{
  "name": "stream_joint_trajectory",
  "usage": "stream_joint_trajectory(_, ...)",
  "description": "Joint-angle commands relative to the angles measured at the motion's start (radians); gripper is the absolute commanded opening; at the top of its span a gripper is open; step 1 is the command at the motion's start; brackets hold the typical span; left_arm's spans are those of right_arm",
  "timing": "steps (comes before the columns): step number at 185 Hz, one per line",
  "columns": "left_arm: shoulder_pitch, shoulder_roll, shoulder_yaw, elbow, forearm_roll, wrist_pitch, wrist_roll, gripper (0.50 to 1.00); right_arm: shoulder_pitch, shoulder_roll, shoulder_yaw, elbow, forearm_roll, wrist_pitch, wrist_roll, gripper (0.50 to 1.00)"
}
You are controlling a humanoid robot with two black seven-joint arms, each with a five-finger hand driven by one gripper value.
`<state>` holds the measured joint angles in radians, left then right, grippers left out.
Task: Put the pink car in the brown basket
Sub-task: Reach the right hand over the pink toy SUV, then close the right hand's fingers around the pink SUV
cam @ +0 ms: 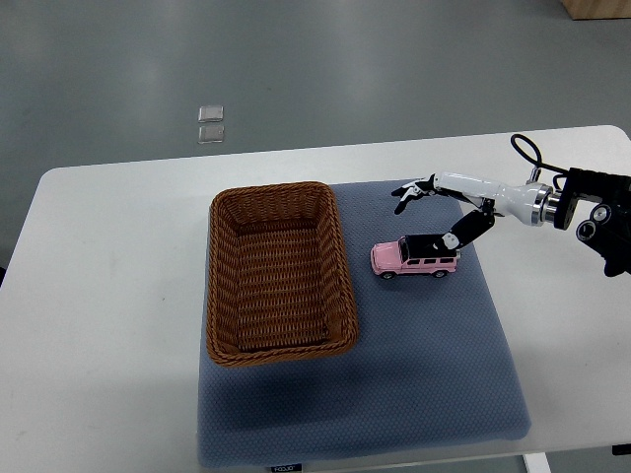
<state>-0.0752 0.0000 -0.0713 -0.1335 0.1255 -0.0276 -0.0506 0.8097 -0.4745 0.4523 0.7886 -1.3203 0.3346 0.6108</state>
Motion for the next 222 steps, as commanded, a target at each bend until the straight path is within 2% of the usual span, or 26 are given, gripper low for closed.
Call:
stream_joint_trajectory(1,0.000,0.000,0.001,0.000,0.000,0.000,0.000,1.000,0.000,-0.001,-0.032,0.009,-0.057,-0.046,0.000,0.909)
stream_joint_trajectory(48,0.000,0.000,0.001,0.000,0.000,0.000,0.003,1.000,-0.001,0.000,-0.119,0.009,-0.074,-0.154,0.000,0.907)
stream_joint_trajectory(78,0.000,0.000,0.002,0.000,0.000,0.000,0.005,1.000,-0.001,-0.001,-0.150,0.009,-0.074,-0.177,0.000,0.901)
stream_joint_trajectory(100,0.000,0.000,0.002,0.000,0.000,0.000,0.005,1.000,-0.003,-0.001,-0.161,0.008,-0.074,-0.180,0.000,0.872)
stream_joint_trajectory(111,0.000,0.000,0.002,0.000,0.000,0.000,0.006,1.000,-0.001,-0.001,-0.178,0.004,-0.074,-0.181,0.000,0.840)
stream_joint_trajectory(130,0.000,0.000,0.002,0.000,0.000,0.000,0.006,1.000,-0.001,-0.001,-0.193,0.003,-0.077,-0.206,0.000,0.748)
stream_joint_trajectory(134,0.000,0.000,0.002,0.000,0.000,0.000,0.006,1.000,-0.003,-0.001,-0.193,0.003,-0.077,-0.212,0.000,0.709)
stream_joint_trajectory(136,0.000,0.000,0.002,0.000,0.000,0.000,0.006,1.000,-0.003,-0.001,-0.193,0.001,-0.077,-0.217,0.000,0.654)
stream_joint_trajectory(137,0.000,0.000,0.002,0.000,0.000,0.000,0.006,1.000,-0.003,-0.001,-0.193,0.001,-0.077,-0.217,0.000,0.654)
stream_joint_trajectory(138,0.000,0.000,0.004,0.000,0.000,0.000,0.006,1.000,-0.003,-0.001,-0.193,0.001,-0.077,-0.220,0.000,0.625)
stream_joint_trajectory(139,0.000,0.000,0.004,0.000,0.000,0.000,0.006,1.000,-0.003,-0.001,-0.193,0.001,-0.077,-0.220,0.000,0.625)
stream_joint_trajectory(140,0.000,0.000,0.004,0.000,0.000,0.000,0.006,1.000,-0.003,-0.001,-0.193,0.001,-0.077,-0.221,0.000,0.599)
stream_joint_trajectory(141,0.000,0.000,0.004,0.000,0.000,0.000,0.006,1.000,-0.003,-0.001,-0.193,0.001,-0.077,-0.221,0.000,0.599)
stream_joint_trajectory(142,0.000,0.000,0.004,0.000,0.000,0.000,0.006,1.000,-0.003,-0.001,-0.193,0.001,-0.077,-0.223,0.000,0.572)
stream_joint_trajectory(143,0.000,0.000,0.004,0.000,0.000,0.000,0.006,1.000,-0.003,-0.001,-0.193,0.001,-0.077,-0.223,0.000,0.572)
stream_joint_trajectory(144,0.000,0.000,0.004,0.000,0.000,0.000,0.006,1.000,-0.003,-0.001,-0.193,0.001,-0.077,-0.224,0.000,0.546)
stream_joint_trajectory(145,0.000,0.000,0.004,0.000,0.000,0.000,0.006,1.000,-0.003,-0.001,-0.193,0.001,-0.077,-0.224,0.000,0.545)
stream_joint_trajectory(146,0.000,0.000,0.004,0.000,0.000,0.000,0.006,1.000,-0.003,-0.001,-0.193,0.001,-0.077,-0.224,0.000,0.519)
stream_joint_trajectory(148,0.000,0.000,0.004,0.000,0.000,0.000,0.006,1.000,-0.003,-0.001,-0.193,0.001,-0.077,-0.226,0.000,0.500)
stream_joint_trajectory(199,0.000,0.000,0.004,0.000,0.000,0.000,0.006,1.000,0.005,-0.006,-0.179,0.008,-0.068,-0.258,0.000,0.500)
stream_joint_trajectory(222,0.000,0.000,0.004,0.000,0.000,0.000,0.006,1.000,0.063,-0.024,-0.172,0.020,-0.056,-0.267,0.000,0.500)
